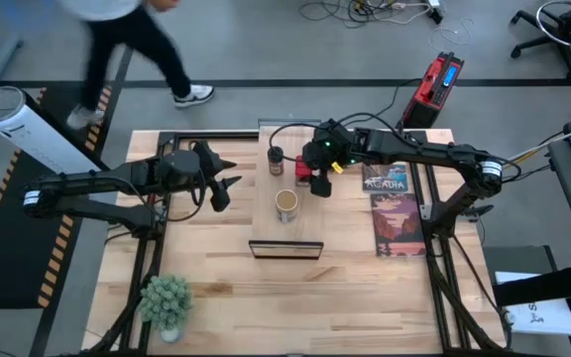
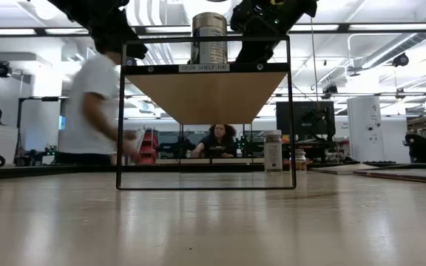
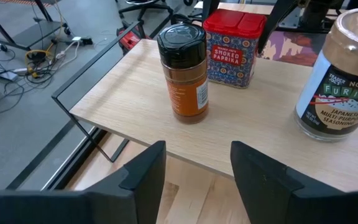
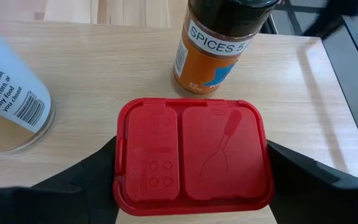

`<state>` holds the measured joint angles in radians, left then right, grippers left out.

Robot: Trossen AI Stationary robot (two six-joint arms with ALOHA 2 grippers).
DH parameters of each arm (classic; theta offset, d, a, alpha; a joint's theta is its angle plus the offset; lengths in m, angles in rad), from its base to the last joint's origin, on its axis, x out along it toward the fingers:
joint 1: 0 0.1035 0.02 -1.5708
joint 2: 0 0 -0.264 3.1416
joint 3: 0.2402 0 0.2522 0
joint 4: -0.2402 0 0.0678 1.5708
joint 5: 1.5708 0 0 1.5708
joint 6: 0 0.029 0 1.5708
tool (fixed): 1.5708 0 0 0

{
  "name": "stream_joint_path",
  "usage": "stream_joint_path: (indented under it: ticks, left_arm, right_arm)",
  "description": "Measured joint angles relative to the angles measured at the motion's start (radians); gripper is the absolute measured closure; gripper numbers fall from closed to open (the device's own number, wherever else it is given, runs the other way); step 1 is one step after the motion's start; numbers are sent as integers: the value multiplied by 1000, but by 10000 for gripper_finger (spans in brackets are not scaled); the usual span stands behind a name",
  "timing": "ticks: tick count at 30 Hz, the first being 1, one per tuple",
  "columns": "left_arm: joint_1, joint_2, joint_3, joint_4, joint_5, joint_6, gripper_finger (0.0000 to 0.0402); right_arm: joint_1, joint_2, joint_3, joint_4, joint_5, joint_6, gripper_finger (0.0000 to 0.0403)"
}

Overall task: Shelf spices
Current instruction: Remove the red seasoning can from the shelf

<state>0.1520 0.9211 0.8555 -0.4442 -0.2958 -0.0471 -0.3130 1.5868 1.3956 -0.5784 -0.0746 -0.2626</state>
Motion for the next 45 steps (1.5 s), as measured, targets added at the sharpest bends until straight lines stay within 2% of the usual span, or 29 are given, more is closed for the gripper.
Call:
stream_joint_path:
  ticks: [7,14,28,36,45]
  left_arm:
    - [0,0,0,-1,22,0,229]
    - [0,0,0,-1,47,0,227]
    - [0,0,-1,0,52,1,231]
    - [0,0,-1,1,79,1,226]
    - [0,0,-1,14,85,0,235]
  right_arm:
    - [-4,-31,5,-59,1,-24,104]
    - [-15,-101,7,-140,0,-24,114]
    - [-25,-213,-33,-335,-1,49,110]
    - [-38,-299,-201,-305,-3,92,114]
    - [-66,-445,-538,-60,-13,167,110]
